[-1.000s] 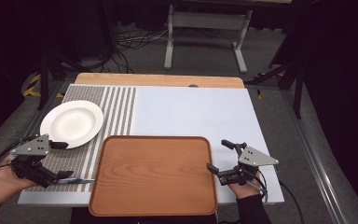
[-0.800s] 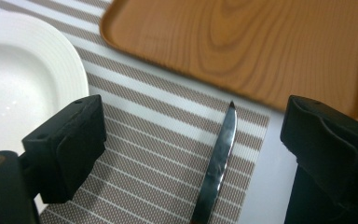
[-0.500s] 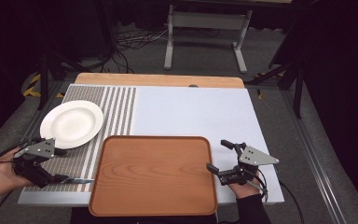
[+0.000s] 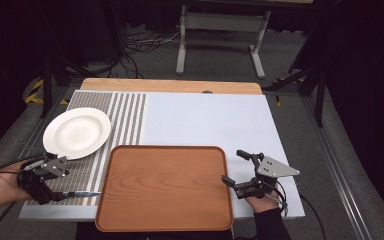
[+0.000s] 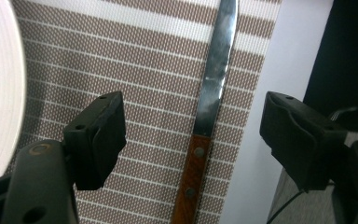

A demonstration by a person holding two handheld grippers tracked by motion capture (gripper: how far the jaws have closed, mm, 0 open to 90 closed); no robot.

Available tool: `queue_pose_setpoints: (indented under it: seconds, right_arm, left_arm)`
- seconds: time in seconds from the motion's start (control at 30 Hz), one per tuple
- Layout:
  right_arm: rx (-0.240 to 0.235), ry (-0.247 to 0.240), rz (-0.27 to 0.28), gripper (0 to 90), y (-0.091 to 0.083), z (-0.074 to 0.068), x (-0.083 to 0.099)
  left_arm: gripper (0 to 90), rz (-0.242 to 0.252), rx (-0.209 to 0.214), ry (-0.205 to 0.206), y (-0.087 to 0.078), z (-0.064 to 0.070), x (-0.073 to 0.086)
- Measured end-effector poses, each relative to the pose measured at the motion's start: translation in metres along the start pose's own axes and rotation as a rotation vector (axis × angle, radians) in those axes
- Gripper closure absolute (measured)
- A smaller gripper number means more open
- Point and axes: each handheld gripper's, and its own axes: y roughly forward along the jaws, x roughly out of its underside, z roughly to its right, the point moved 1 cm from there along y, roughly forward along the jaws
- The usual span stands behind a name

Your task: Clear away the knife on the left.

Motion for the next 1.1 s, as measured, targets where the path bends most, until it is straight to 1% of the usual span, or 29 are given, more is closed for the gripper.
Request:
queue_pose_setpoints:
  seconds: [0.1, 0.13, 0.27, 0.33, 0.43, 0.47, 0.5, 0.57, 0.6, 0.63, 0.7, 0.73, 0.77, 0.8, 0.83, 0.9, 0.93, 1.0, 1.1]
  right_arm:
    - [-0.001, -0.002, -0.004, 3.7, 0.000, 0.000, 0.000]
    - [-0.003, -0.005, -0.005, 3.7, 0.000, -0.001, 0.000]
    - [-0.006, -0.003, -0.004, 3.7, 0.000, 0.000, 0.000]
    - [-0.010, -0.003, -0.008, 3.7, 0.000, 0.000, 0.001]
    - [-0.013, -0.003, -0.011, 3.7, 0.001, -0.001, 0.001]
    - [-0.014, -0.004, -0.011, 3.8, 0.001, -0.001, 0.001]
    - [-0.018, -0.004, -0.011, 3.9, 0.001, -0.001, 0.001]
    - [-0.021, -0.006, -0.014, 3.9, 0.002, -0.001, 0.001]
    - [-0.027, -0.008, -0.017, 3.9, 0.003, -0.001, 0.001]
    - [-0.027, -0.009, -0.016, 3.9, 0.003, -0.002, 0.001]
    - [-0.027, -0.011, -0.016, 3.9, 0.003, -0.002, 0.001]
    - [-0.026, -0.011, -0.015, 3.9, 0.002, -0.002, 0.001]
    - [-0.026, -0.011, -0.014, 3.9, 0.002, -0.002, 0.001]
    - [-0.026, -0.011, -0.014, 3.9, 0.002, -0.002, 0.001]
    - [-0.027, -0.011, -0.013, 3.9, 0.002, -0.001, 0.001]
    - [-0.028, -0.011, -0.015, 4.0, 0.002, -0.002, 0.002]
    - [-0.028, -0.011, -0.015, 4.0, 0.002, -0.002, 0.002]
    - [-0.029, -0.012, -0.016, 4.0, 0.002, -0.002, 0.002]
    - [-0.032, -0.011, -0.016, 4.0, 0.002, -0.002, 0.002]
  left_arm:
    - [25.2, -0.061, -0.006, 0.029, 0.004, 0.001, -0.001]
    - [26.2, -0.101, -0.016, 0.047, 0.006, 0.002, -0.001]
    - [30.2, -0.112, -0.007, 0.051, 0.008, 0.002, 0.001]
    - [32.0, -0.151, -0.013, 0.071, 0.010, 0.001, 0.002]
    - [36.4, -0.176, -0.009, 0.084, 0.011, 0.001, 0.003]
    - [38.2, -0.197, -0.011, 0.093, 0.012, 0.001, 0.003]
    - [41.6, -0.211, -0.012, 0.111, 0.013, 0.001, 0.003]
    - [45.0, -0.237, -0.020, 0.117, 0.014, 0.002, 0.004]
    - [47.3, -0.253, -0.020, 0.132, 0.015, 0.002, 0.004]
    - [48.9, -0.253, -0.020, 0.132, 0.015, 0.002, 0.004]
    - [54.5, -0.273, -0.023, 0.156, 0.016, 0.003, 0.003]
    - [56.5, -0.273, -0.023, 0.156, 0.016, 0.003, 0.003]
    - [58.8, -0.284, -0.023, 0.171, 0.016, 0.003, 0.002]
    - [61.5, -0.284, -0.023, 0.171, 0.016, 0.003, 0.002]
    - [63.9, -0.292, -0.025, 0.189, 0.016, 0.004, 0.001]
    - [67.0, -0.302, -0.026, 0.193, 0.016, 0.005, 0.000]
    - [67.0, -0.298, -0.026, 0.198, 0.017, 0.006, 0.000]
    - [68.8, -0.306, -0.018, 0.215, 0.018, 0.006, -0.002]
    - [74.9, -0.322, -0.016, 0.230, 0.022, 0.008, -0.002]
